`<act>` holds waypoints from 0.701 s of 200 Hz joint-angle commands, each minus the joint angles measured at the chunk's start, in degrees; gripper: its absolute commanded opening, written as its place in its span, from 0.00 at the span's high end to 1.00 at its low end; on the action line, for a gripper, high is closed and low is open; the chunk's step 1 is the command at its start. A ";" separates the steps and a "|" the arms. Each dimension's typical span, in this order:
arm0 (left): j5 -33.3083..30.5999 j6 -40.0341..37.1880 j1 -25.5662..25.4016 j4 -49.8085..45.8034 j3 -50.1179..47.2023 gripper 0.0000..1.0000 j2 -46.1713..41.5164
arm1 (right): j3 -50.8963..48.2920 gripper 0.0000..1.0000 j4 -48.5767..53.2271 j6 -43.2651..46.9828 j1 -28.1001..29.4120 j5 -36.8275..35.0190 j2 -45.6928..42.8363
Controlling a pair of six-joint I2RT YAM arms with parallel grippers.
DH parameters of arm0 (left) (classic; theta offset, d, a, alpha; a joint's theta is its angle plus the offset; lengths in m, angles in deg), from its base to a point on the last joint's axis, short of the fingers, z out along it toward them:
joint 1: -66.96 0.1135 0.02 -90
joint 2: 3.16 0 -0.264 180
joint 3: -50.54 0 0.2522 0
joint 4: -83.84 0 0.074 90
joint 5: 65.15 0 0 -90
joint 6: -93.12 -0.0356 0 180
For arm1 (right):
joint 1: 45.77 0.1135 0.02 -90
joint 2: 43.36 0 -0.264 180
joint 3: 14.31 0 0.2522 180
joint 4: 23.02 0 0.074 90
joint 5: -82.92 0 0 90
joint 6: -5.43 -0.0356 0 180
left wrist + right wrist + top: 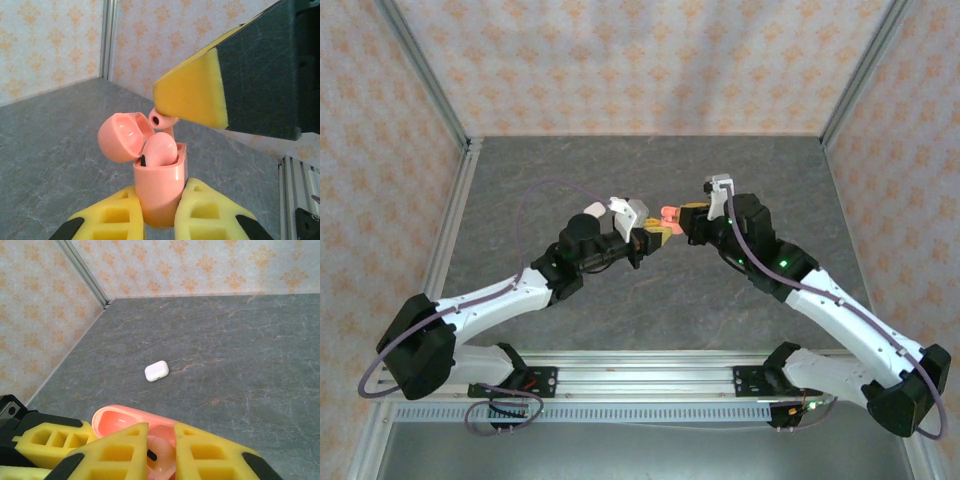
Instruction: Insert the wireless bluetooth earbuds into the charging case
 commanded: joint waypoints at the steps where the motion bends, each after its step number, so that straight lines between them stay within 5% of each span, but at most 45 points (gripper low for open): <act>1: -0.88 0.84 -0.71 0.97 1.94 1.00 0.28 | -0.35 0.83 -2.17 1.38 0.42 0.72 0.32; 140: -1.94 1.88 -0.67 2.11 2.24 1.00 0.33 | -3.79 0.83 -2.67 3.57 0.46 4.34 -2.74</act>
